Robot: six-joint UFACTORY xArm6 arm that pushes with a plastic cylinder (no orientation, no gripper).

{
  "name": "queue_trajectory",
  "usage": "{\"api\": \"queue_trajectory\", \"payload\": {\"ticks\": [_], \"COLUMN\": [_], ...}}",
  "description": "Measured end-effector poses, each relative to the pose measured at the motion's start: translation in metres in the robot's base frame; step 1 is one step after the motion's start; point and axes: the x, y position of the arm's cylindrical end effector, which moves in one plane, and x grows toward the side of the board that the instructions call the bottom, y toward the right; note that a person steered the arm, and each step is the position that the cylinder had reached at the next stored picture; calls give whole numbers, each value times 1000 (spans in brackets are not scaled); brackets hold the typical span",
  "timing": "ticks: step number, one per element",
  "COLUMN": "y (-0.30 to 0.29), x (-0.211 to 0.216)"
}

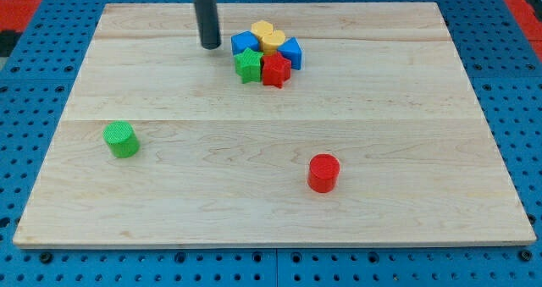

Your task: Nudge the green circle a bit up

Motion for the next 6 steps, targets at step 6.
{"api": "queue_trajectory", "payload": {"ticks": [6], "y": [-117], "x": [172]}}
